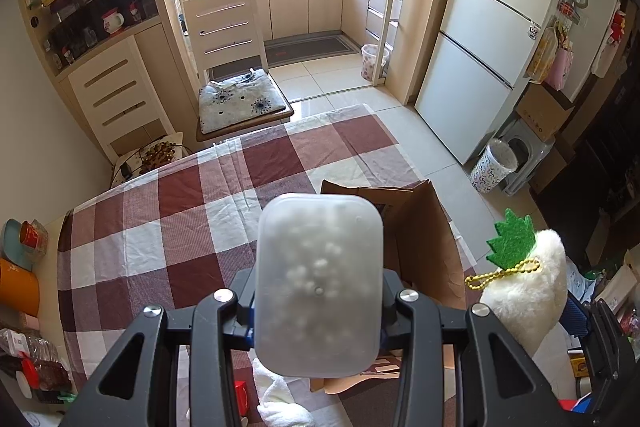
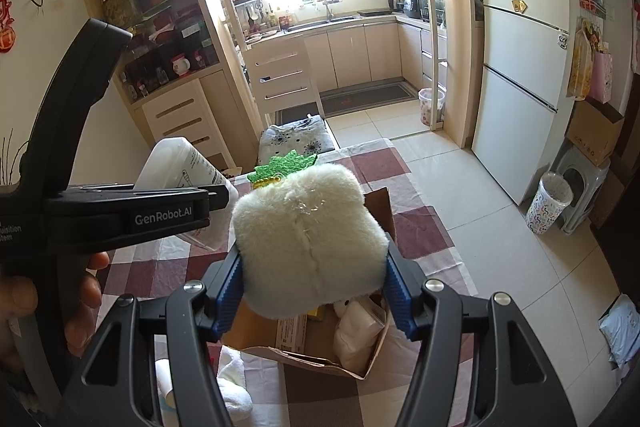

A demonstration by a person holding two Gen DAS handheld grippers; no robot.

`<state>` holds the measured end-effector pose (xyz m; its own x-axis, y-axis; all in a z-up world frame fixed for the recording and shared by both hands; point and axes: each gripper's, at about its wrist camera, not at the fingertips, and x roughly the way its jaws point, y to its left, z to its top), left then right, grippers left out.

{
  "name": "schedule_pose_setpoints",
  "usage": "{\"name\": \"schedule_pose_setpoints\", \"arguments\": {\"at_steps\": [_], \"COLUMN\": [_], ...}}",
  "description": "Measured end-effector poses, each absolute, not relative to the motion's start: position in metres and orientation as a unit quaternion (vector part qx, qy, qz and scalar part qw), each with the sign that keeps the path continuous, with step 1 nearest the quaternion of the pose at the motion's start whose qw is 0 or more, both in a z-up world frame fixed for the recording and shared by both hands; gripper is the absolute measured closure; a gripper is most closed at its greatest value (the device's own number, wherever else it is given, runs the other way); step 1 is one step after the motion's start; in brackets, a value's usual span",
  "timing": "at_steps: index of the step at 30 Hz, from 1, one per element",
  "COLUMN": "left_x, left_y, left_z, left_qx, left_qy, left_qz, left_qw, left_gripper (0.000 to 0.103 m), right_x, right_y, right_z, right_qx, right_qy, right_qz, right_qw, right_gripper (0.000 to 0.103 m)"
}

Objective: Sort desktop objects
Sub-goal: 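Open the left tool to drop the bead container while the right tool releases the plush toy into the box, then withdraw both open tools from the box toward the cup and red toy box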

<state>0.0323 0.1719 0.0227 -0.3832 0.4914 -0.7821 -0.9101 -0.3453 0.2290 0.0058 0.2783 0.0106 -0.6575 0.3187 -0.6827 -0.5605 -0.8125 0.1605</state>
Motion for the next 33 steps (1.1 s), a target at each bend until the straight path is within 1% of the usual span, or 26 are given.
{"name": "schedule_pose_setpoints", "arguments": {"at_steps": [3, 5, 6, 7, 9, 14, 33], "left_x": [0.033, 0.034, 0.034, 0.036, 0.042, 0.050, 0.051], "left_y": [0.173, 0.174, 0.175, 0.175, 0.174, 0.171, 0.151], "left_z": [0.022, 0.023, 0.024, 0.027, 0.033, 0.042, 0.030], "left_qx": [-0.308, -0.310, -0.310, -0.304, -0.283, -0.265, -0.279], "left_qy": [0.341, 0.339, 0.339, 0.337, 0.335, 0.328, 0.339], "left_qz": [0.757, 0.753, 0.753, 0.754, 0.759, 0.760, 0.762], "left_qw": [0.465, 0.470, 0.472, 0.474, 0.481, 0.494, 0.475], "left_gripper": [0.062, 0.059, 0.051, 0.040, 0.032, 0.031, 0.031], "right_x": [0.005, 0.005, 0.005, 0.005, 0.006, 0.011, 0.019], "right_y": [0.280, 0.281, 0.281, 0.281, 0.281, 0.283, 0.270], "right_z": [0.009, 0.009, 0.009, 0.010, 0.012, 0.016, 0.020], "right_qx": [-0.334, -0.335, -0.334, -0.333, -0.328, -0.322, -0.329], "right_qy": [0.182, 0.181, 0.179, 0.177, 0.177, 0.181, 0.182], "right_qz": [0.891, 0.892, 0.892, 0.892, 0.893, 0.893, 0.893], "right_qw": [0.246, 0.246, 0.246, 0.248, 0.251, 0.255, 0.248], "right_gripper": [0.041, 0.038, 0.034, 0.030, 0.025, 0.025, 0.025]}}
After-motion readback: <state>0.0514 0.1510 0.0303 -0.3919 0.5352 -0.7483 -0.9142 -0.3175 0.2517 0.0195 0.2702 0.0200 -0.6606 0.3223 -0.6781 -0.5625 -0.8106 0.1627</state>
